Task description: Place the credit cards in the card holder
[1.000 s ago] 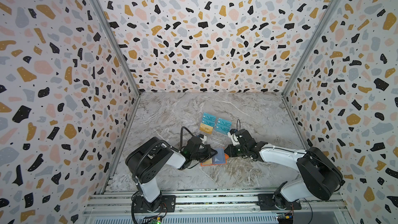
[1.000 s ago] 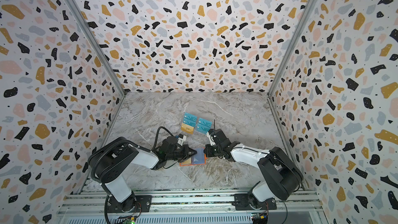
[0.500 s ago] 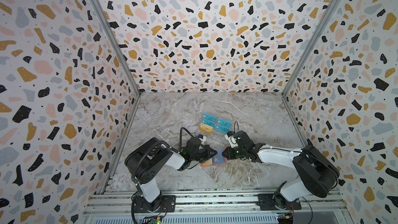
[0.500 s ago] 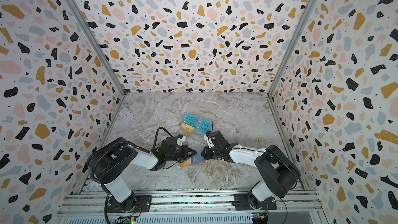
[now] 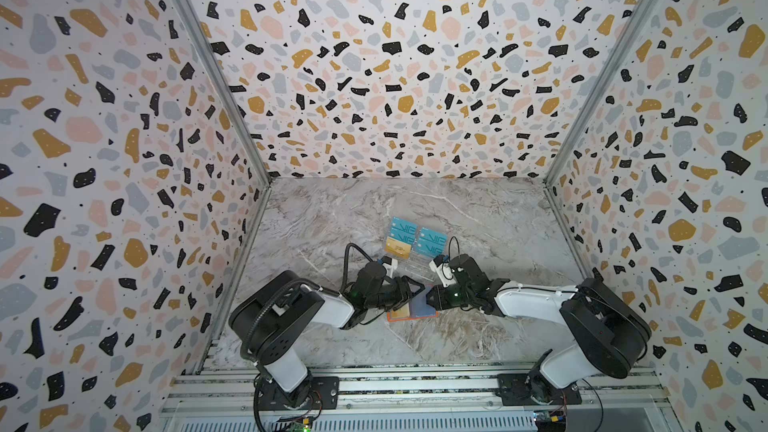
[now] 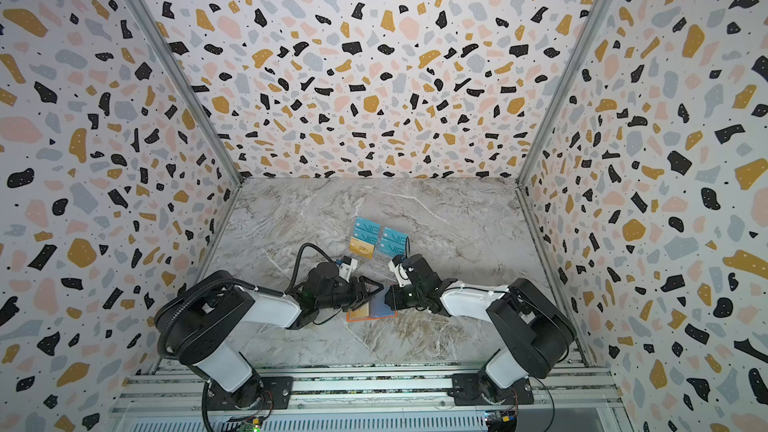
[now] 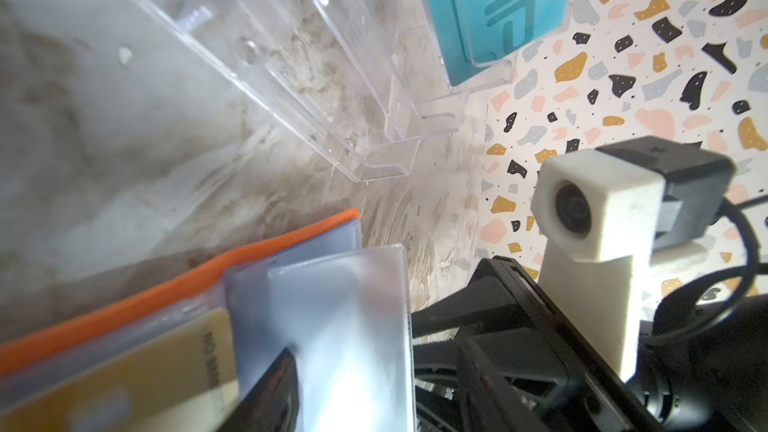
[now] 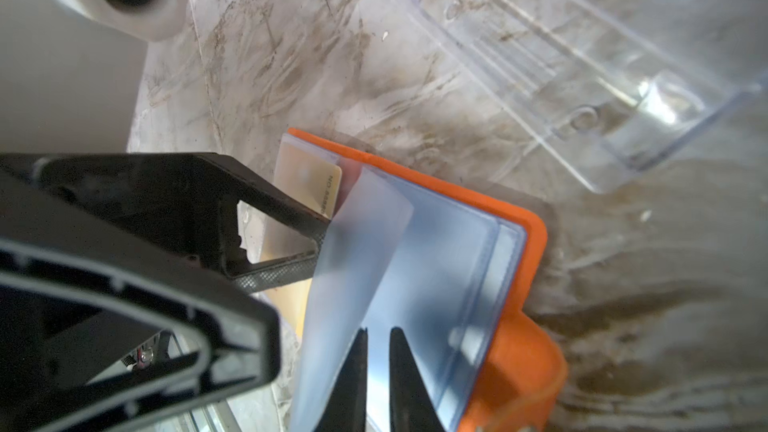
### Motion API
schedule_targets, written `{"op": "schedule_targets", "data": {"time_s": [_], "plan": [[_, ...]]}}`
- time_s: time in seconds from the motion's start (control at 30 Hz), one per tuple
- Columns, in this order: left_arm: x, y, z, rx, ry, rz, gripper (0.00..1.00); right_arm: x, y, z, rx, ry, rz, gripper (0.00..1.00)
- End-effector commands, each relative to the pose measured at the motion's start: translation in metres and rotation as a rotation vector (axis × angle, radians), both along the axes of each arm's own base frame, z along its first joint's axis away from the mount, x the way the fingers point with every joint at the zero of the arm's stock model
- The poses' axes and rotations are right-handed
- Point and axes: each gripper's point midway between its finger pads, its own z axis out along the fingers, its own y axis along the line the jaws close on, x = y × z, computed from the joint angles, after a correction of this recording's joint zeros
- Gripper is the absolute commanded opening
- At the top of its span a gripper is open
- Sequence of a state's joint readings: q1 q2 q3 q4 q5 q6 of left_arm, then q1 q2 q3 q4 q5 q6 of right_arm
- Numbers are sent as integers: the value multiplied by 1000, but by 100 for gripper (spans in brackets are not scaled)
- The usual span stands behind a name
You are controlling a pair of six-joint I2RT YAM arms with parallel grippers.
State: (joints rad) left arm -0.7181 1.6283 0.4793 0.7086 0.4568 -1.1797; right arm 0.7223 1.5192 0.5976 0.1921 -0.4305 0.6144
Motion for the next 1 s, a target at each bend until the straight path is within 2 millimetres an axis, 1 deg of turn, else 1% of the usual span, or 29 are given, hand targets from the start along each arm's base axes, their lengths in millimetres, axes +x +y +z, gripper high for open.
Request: {"op": "schedule_targets", "data": {"time_s": [0.0,0.07,0.13,0.17,0.27,0.37,0.5,0.53,0.67,0.73,0.83,0.9,0.97], "plan": [[-1,4,-1,123,-13,-12,67,0,7,12,51,-19,14,14],[0,17,-6,224,-11,5,67,-2,8,11,58,-15,23,14],[-2,33,-15,338,-3,21,67,-2,10,11,66,-12,30,14],[-3,37,-17,365,-2,17,68,-2,10,12,72,-14,32,14],[-6,39,-18,376,-3,7,68,-2,14,14,91,-15,40,14],[-5,38,-8,354,-30,11,67,-4,17,15,103,-7,59,14],[1,37,20,266,-90,40,64,-11,30,18,125,-8,121,14],[2,40,26,251,-99,51,63,-13,33,18,128,-7,132,14],[2,53,41,217,-118,89,57,-19,47,17,148,-6,176,14],[1,61,43,230,-123,101,54,-21,55,20,156,-17,193,14],[-2,69,41,278,-121,100,49,-21,62,19,155,-23,201,14],[-3,72,39,304,-120,96,44,-20,65,14,142,-15,202,14],[-4,71,38,293,-118,95,40,-20,65,7,119,-1,195,14]]}}
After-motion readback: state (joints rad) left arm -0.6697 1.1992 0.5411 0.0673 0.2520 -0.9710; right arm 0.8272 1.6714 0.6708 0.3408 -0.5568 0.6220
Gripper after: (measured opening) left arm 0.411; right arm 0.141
